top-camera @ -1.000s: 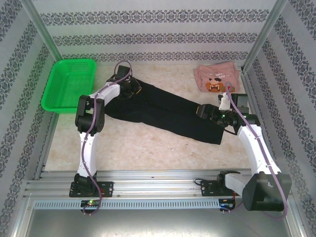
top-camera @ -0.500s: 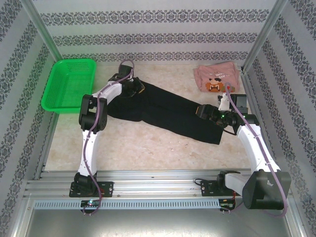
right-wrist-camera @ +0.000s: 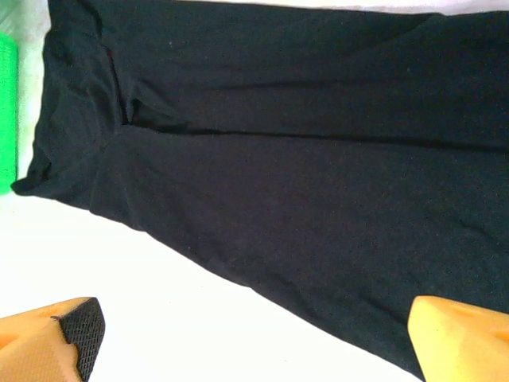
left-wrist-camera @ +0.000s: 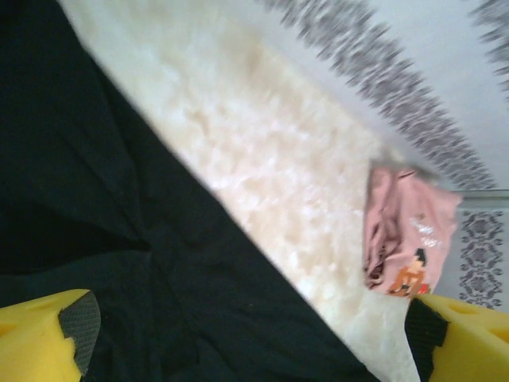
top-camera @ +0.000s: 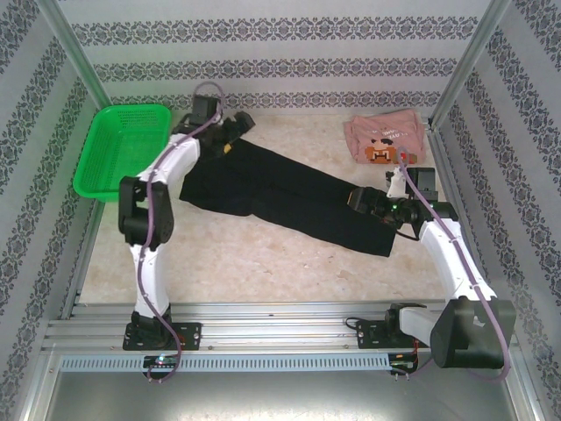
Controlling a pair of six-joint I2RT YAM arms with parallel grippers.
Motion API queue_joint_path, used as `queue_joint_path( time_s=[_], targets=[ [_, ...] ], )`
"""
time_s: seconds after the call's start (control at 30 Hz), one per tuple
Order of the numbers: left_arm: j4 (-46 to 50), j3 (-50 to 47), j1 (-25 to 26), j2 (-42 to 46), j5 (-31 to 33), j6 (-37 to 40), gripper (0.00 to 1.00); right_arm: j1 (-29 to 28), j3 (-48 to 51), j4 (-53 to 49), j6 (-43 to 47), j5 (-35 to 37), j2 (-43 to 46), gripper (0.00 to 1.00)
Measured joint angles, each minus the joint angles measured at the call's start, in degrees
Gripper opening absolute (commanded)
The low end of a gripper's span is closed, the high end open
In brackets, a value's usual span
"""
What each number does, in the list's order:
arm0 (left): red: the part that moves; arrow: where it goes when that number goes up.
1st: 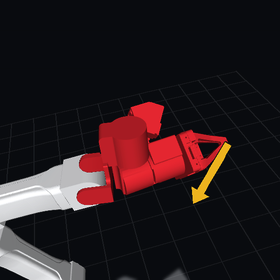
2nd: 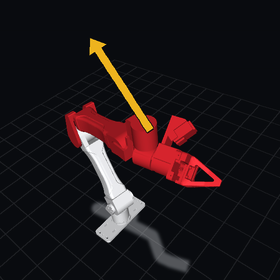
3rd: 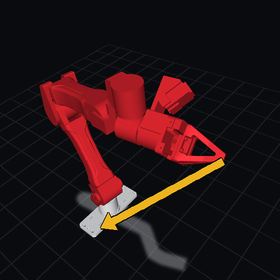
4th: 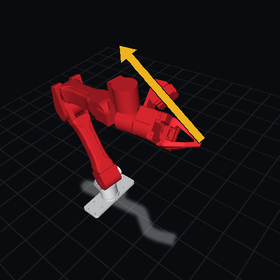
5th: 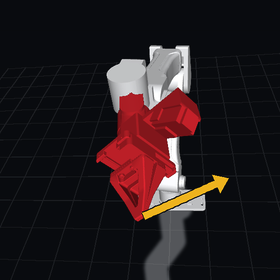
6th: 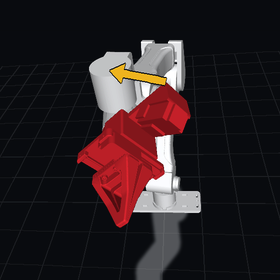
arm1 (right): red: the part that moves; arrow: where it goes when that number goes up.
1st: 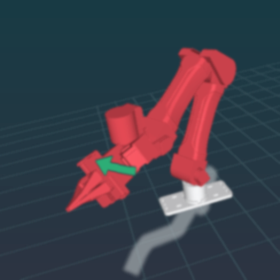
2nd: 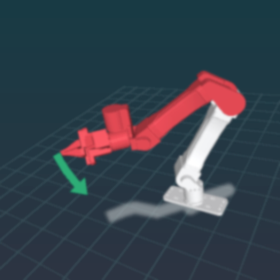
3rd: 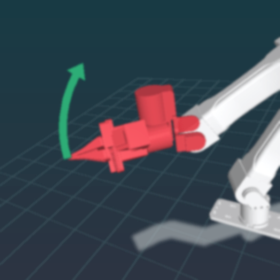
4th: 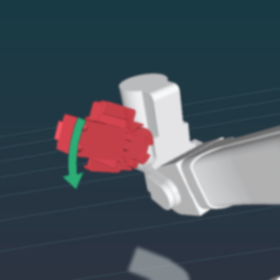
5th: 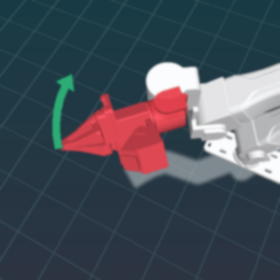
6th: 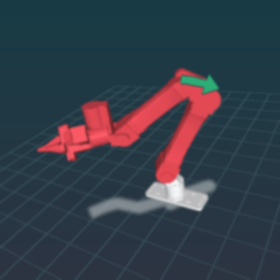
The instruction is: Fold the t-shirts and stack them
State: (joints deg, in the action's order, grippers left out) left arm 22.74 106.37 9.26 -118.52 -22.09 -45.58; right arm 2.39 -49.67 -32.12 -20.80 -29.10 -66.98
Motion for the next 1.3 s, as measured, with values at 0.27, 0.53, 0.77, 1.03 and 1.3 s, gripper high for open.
queue_joint_path(
  time_s=[0.27,0.53,0.77,1.03,1.3],
  targets=[
    [1.97,-15.76,-0.37,15.76,5.27,3.8,0.89,-3.34,-0.17,-0.17,-0.02,0.83,-4.02,0.98],
    [1.95,-22.45,0.85,6.82,5.44,2.86,0.33,-4.15,-1.05,-0.17,-0.02,1.01,-4.96,0.98],
    [1.42,-16.48,2.8,-0.87,6.14,1.77,0.22,-4.15,-1.05,-0.24,-0.04,1.03,-4.07,0.98],
    [3.02,-8.13,2.8,-8.13,9.31,1.18,0.21,-4.15,-0.83,-0.39,-0.28,1.03,-2.1,0.98],
    [4.96,5.05,3.56,-17.4,8.76,1.97,0.23,-4.15,-0.44,-0.66,-0.44,1.03,-1.84,0.98]
  ],
)
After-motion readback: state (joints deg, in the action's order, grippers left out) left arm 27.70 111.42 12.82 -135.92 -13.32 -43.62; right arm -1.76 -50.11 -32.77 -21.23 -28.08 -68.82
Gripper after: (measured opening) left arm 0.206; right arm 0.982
